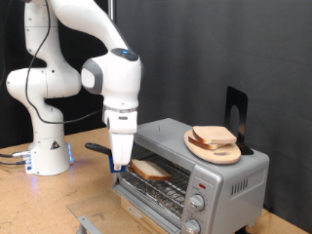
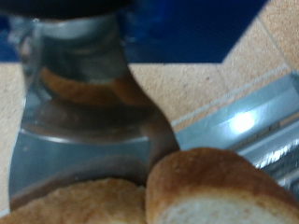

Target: Make a piece of toast with the oven

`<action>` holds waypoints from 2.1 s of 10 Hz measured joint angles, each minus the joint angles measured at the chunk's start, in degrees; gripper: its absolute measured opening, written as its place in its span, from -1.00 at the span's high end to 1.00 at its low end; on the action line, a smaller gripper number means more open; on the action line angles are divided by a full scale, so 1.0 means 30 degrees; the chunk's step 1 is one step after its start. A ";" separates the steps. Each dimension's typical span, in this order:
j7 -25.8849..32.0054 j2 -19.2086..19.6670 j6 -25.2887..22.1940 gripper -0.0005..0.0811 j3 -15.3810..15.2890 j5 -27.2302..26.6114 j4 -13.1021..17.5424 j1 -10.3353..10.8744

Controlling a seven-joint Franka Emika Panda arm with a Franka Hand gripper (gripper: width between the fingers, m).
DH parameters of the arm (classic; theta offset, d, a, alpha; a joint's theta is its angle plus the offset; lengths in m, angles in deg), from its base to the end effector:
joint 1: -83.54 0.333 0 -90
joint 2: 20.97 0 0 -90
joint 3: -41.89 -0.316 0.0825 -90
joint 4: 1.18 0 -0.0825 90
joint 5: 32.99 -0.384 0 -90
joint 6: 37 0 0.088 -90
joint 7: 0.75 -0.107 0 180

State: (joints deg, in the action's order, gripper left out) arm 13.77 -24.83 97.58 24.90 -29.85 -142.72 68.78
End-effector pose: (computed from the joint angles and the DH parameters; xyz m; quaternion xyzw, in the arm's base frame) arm 0.4623 0.0165 0.3125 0.9855 0.1645 -0.0316 0.0255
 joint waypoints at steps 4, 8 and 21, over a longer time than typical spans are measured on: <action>0.0162 -0.0136 -0.0990 0.03 0.0267 0.0096 -0.0300 -0.0373; 0.0569 -0.0401 -0.1237 0.03 0.0514 -0.0064 -0.0343 -0.0433; 0.2774 -0.1792 -0.1396 0.03 0.1013 -0.4232 -0.1774 -0.0413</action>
State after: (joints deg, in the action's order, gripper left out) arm 22.09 -30.20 93.39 27.94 -42.55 -148.04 67.54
